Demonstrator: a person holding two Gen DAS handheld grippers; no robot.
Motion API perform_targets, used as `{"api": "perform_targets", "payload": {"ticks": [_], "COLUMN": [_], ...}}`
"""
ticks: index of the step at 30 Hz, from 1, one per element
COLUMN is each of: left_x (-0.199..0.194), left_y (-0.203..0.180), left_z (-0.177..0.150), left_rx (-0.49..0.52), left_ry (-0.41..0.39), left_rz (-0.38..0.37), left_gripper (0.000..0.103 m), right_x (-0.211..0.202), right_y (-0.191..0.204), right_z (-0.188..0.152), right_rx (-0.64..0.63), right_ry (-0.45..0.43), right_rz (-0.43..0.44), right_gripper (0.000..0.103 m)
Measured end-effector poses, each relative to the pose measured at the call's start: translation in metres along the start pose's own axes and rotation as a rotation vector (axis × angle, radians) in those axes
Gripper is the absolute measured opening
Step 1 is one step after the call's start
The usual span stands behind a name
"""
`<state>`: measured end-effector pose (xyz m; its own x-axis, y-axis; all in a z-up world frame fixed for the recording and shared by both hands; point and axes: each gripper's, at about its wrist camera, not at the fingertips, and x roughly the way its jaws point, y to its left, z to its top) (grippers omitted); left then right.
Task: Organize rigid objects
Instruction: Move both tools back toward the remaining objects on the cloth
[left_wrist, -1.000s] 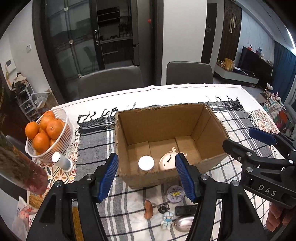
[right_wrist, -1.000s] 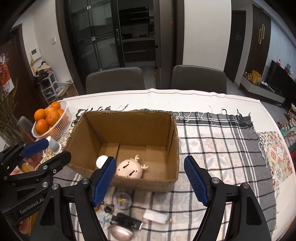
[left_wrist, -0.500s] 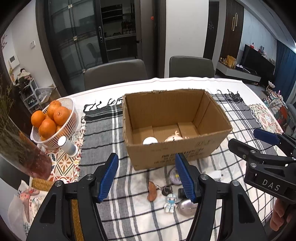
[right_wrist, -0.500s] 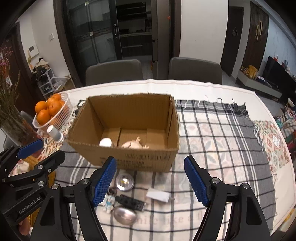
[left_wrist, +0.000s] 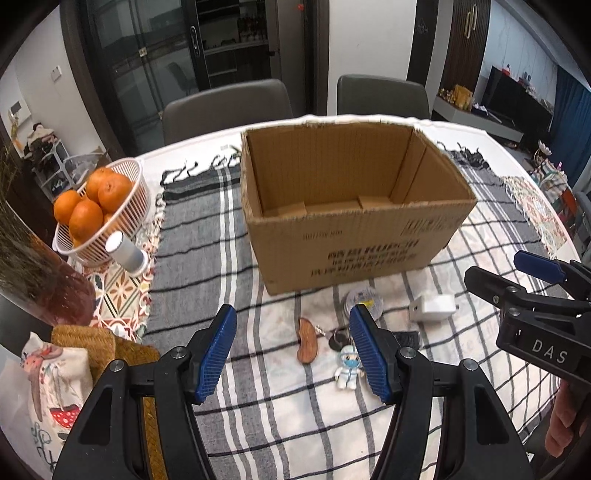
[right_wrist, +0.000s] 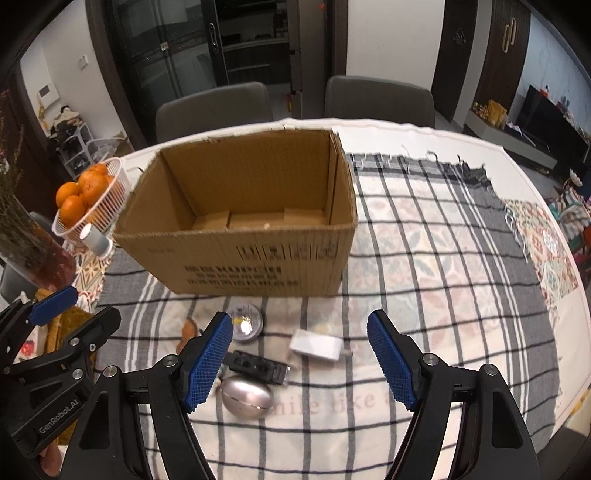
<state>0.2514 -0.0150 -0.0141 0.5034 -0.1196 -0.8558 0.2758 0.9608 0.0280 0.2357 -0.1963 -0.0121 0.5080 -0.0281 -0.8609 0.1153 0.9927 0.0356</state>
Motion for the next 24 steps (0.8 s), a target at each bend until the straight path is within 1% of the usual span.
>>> {"api": "perform_targets", "payload": {"ticks": [9, 18, 24], "left_x": [0.035, 0.065, 0.082], "left_y": [-0.001, -0.006, -0.009], "left_z": [-0.011, -0.019, -0.021], "left_rx": [0.003, 0.026, 0.029], "left_ry": [0.101, 0.164, 0.204], "left_rz": [-0.014, -0.009, -0.025], "left_gripper": [0.063, 0.063, 0.062], "right_x": [0.027, 0.054, 0.07], "right_y": [-0.003, -0.01, -0.018], "right_z": [-0.013, -0.021, -0.024], "right_rx": [0.042, 0.071, 0.101], "right_ry": [0.08, 0.129, 0.156], "right_rz": [-0.012, -0.02, -0.026], "right_gripper": [0.076, 0.076, 0.076]}}
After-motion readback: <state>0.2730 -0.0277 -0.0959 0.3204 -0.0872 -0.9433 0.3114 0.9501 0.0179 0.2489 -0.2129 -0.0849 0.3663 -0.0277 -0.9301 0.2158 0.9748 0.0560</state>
